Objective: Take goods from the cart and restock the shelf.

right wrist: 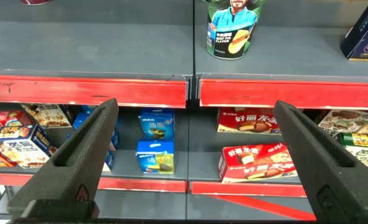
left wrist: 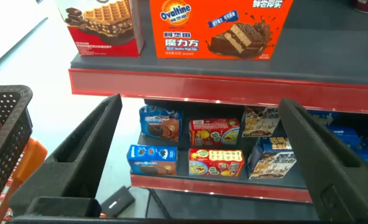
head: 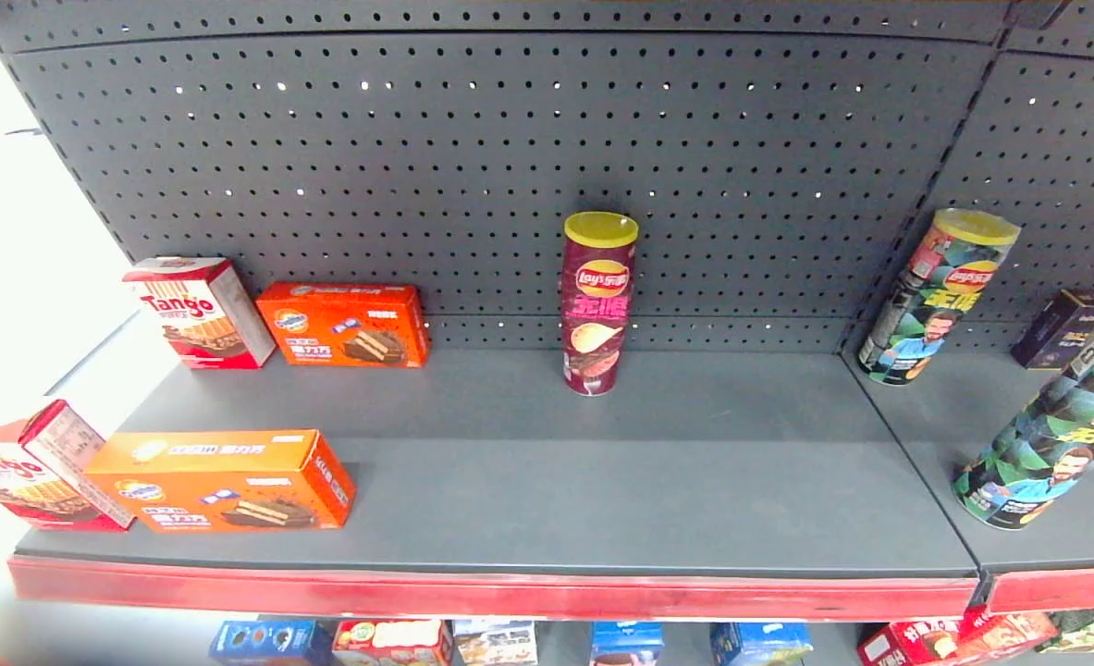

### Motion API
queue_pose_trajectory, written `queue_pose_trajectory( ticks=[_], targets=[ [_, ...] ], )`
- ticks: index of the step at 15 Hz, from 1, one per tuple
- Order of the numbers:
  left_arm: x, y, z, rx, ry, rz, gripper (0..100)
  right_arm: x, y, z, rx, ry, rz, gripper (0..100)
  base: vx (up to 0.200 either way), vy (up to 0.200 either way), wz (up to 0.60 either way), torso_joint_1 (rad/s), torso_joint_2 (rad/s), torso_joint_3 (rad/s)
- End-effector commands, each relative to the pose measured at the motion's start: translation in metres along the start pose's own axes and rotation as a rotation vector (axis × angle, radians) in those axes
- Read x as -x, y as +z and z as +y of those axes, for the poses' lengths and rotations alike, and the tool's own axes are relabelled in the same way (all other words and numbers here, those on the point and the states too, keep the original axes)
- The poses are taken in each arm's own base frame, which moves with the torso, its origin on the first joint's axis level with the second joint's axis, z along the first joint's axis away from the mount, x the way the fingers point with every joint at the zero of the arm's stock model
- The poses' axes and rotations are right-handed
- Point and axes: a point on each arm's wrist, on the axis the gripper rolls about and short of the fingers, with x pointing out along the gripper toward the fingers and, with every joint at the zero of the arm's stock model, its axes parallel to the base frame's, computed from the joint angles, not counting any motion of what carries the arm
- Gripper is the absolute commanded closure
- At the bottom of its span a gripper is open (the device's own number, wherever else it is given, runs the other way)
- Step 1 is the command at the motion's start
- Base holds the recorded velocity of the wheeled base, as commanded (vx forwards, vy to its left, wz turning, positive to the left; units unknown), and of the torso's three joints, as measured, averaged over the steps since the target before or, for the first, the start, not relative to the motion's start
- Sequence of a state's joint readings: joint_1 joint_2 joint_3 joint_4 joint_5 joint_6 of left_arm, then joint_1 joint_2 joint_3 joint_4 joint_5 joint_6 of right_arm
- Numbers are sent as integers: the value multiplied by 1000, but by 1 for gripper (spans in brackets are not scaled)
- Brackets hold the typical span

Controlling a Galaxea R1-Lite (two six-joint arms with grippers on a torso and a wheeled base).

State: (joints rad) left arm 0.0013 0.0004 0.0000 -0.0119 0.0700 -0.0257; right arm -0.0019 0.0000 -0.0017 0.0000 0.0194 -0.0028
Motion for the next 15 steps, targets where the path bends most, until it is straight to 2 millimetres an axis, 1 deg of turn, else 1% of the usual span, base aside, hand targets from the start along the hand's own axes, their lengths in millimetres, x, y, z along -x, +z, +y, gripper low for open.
queue_pose_trajectory(
  ticks=[1,5,15],
  targets=[
    [0,0,0,0,1,-1,0,0,0,0,2,-1,2,0,0,0,0,0,0,0],
    [0,0,0,0,1,-1,0,0,0,0,2,1,2,0,0,0,0,0,0,0],
    [0,0,0,0,1,-1,0,0,0,0,5,1,0,0,0,0,600,5,7,0]
  ],
)
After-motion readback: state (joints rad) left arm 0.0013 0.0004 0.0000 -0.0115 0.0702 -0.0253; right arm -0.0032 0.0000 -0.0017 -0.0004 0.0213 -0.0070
